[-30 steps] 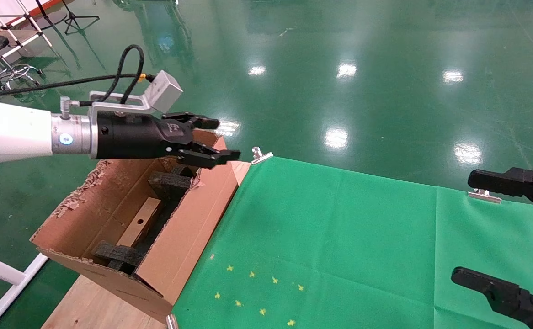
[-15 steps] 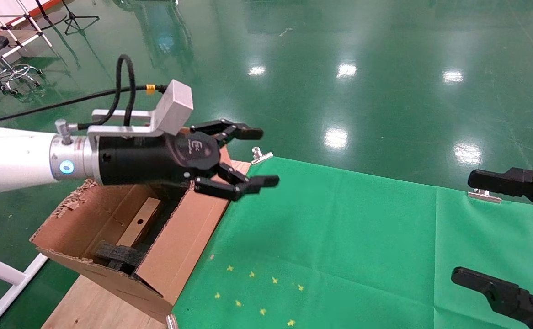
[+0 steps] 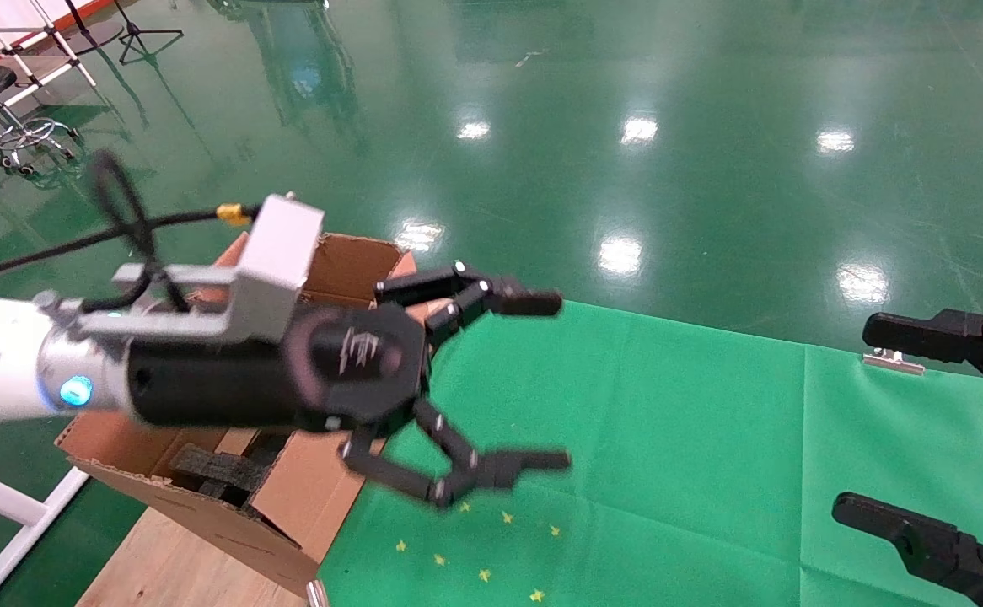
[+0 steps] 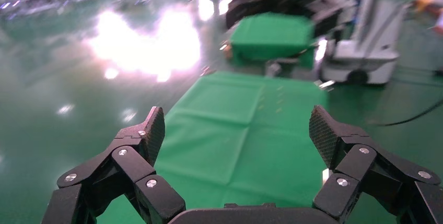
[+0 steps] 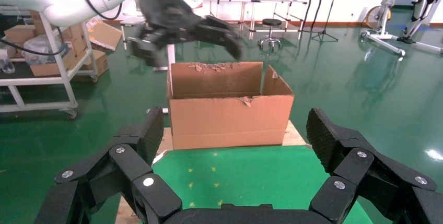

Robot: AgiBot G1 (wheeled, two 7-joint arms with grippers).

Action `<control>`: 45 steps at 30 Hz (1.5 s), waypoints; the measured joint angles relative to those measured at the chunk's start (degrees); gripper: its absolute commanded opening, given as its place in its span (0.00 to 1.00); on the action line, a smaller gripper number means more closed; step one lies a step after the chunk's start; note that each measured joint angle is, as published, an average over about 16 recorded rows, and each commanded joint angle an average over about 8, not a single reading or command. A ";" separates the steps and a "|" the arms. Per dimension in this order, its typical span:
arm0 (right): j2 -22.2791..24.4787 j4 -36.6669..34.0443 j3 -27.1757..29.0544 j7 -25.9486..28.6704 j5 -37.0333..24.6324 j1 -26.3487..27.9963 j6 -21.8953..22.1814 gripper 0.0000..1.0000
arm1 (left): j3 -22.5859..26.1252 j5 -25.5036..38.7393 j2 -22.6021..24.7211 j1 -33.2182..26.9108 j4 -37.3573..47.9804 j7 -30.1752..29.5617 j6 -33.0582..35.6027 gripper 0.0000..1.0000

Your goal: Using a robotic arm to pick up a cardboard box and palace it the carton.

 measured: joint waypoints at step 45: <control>0.01 -0.01 0.00 0.00 0.01 -0.01 0.01 1.00 | -1.02 -3.05 -0.38 2.29 -2.71 0.64 0.58 1.00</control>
